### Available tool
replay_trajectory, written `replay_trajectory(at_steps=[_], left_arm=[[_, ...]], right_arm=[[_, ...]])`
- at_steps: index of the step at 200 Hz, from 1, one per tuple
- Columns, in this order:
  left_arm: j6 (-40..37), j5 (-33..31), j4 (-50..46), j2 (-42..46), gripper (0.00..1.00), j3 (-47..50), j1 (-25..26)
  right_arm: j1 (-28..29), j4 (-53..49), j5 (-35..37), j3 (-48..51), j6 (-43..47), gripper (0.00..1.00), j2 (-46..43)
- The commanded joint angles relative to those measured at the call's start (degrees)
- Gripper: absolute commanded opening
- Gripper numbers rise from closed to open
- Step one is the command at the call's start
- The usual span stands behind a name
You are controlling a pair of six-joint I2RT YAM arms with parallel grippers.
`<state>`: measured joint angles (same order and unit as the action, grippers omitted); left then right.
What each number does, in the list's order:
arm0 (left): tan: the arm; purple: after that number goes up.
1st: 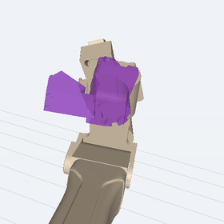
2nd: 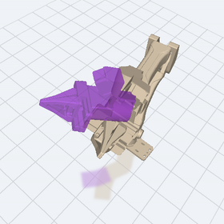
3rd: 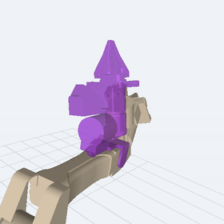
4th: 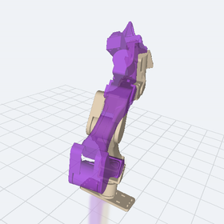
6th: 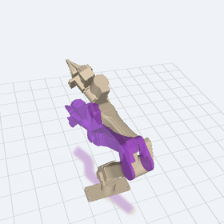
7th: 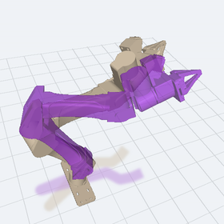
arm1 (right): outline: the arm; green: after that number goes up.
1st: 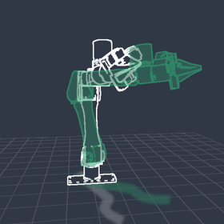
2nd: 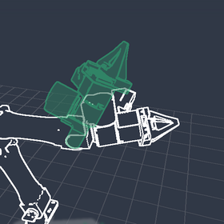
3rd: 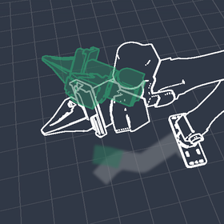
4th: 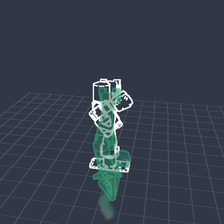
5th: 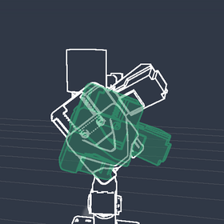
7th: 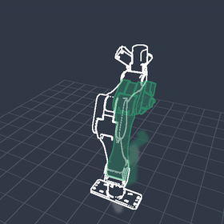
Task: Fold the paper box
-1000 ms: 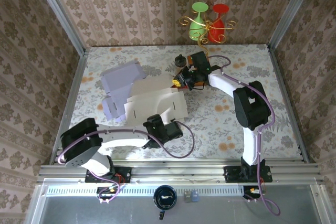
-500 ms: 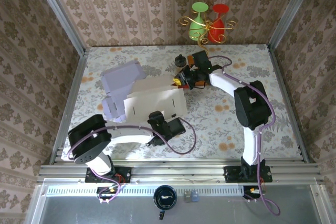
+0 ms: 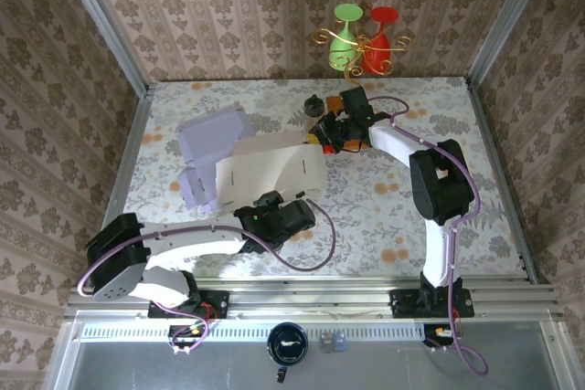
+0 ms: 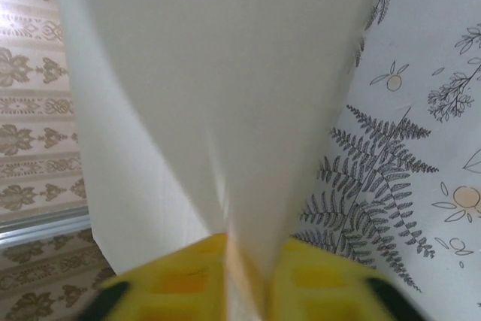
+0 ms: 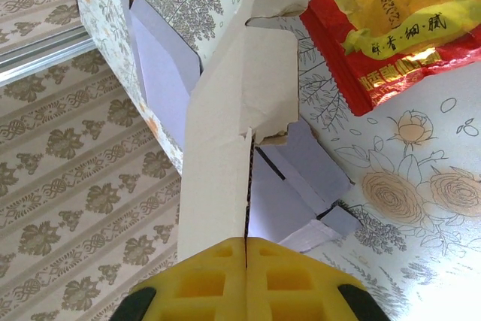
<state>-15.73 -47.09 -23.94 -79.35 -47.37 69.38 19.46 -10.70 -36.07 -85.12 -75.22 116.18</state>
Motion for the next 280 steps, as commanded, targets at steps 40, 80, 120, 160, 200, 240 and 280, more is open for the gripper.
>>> replay_trajectory(at_steps=[40,80,120,160,200,240,280], left_arm=[[-4.2,-4.9,0.5,3.3,0.0,-3.2,0.0],[-4.5,-6.5,-1.5,7.2,0.0,-5.3,-0.5],[-1.1,-5.4,-9.2,8.4,0.0,-11.1,-3.4],[1.6,1.0,-15.0,9.0,0.0,-16.3,-7.3],[1.4,5.0,-18.4,8.3,0.0,-20.8,-9.5],[0.8,6.8,-19.7,7.7,0.0,-22.3,-10.2],[0.2,7.1,-19.7,7.2,0.0,-23.2,-10.1]], right_arm=[[0.6,-2.5,-2.7,0.9,0.7,0.0,0.4],[0.5,-3.3,0.7,2.6,0.7,0.25,-5.2],[0.0,-3.7,5.0,6.7,-0.4,0.56,-14.2],[0.5,-1.2,7.7,13.8,-6.6,0.68,-24.9],[4.8,1.9,11.6,17.2,-15.8,0.74,-33.1],[9.3,4.0,15.4,15.2,-21.0,0.76,-33.5],[11.3,7.4,15.8,12.8,-23.9,0.64,-30.3]])
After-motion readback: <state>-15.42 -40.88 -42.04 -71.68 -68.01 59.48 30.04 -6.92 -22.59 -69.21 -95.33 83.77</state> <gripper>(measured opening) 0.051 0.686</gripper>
